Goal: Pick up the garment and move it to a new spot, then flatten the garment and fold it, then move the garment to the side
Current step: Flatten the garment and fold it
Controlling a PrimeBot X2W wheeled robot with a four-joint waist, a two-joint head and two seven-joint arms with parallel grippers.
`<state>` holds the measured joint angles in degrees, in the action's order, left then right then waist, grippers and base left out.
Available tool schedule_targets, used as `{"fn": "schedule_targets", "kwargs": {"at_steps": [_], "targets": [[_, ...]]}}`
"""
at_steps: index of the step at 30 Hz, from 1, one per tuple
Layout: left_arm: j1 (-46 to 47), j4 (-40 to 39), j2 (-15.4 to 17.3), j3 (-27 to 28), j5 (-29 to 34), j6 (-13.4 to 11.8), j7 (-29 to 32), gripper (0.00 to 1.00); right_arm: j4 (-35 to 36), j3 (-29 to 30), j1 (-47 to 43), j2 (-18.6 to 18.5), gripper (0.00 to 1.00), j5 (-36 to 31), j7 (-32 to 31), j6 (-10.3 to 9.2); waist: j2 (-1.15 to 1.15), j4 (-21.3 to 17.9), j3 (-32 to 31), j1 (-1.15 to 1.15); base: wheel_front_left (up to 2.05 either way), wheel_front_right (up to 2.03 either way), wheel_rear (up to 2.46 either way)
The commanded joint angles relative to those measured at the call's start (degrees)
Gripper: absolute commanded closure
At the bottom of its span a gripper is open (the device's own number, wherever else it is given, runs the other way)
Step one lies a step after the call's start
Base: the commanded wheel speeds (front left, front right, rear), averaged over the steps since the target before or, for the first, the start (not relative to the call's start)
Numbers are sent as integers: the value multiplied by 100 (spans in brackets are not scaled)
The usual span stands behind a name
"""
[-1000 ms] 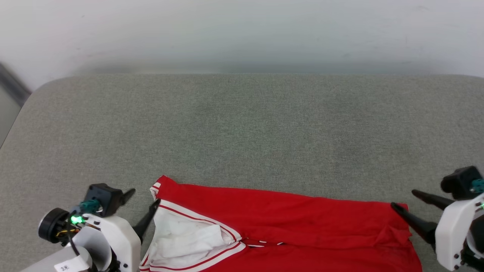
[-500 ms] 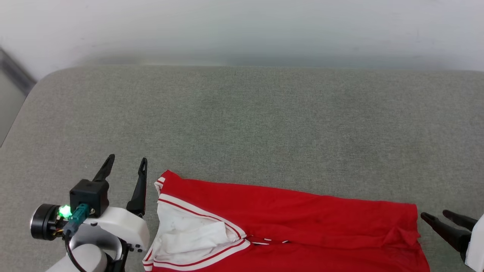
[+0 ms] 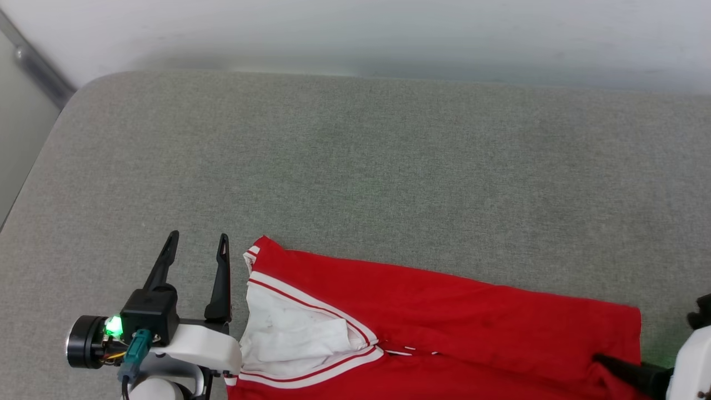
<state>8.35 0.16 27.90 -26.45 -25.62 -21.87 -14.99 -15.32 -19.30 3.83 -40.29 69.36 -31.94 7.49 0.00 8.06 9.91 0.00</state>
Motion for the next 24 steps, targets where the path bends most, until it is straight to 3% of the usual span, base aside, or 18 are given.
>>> {"fn": "schedule_targets", "kwargs": {"at_steps": [1,8,9,10,11,24], "targets": [[-59,4,-55,53,66,32,-25,0,-50,-225,-218,259,0,95,-163,0,0,23,29,0,0,0,0],[-230,182,-618,573,635,474,-25,0,195,-513,-162,359,0,280,-473,-5,0,73,128,0,0,0,0],[-231,194,-685,641,730,525,-25,0,190,-502,-109,379,39,274,-418,-6,0,72,136,0,0,0,0],[-239,191,-753,706,826,582,-25,0,180,-484,-47,391,85,269,-372,-6,0,71,141,0,0,0,0],[-265,196,-824,770,904,621,-25,0,177,-487,11,373,100,224,-327,-6,0,69,145,0,0,0,0],[-612,235,-1489,1502,1711,1097,-25,0,149,-202,372,-125,100,274,124,-5,0,-75,-82,0,0,0,0]]}}
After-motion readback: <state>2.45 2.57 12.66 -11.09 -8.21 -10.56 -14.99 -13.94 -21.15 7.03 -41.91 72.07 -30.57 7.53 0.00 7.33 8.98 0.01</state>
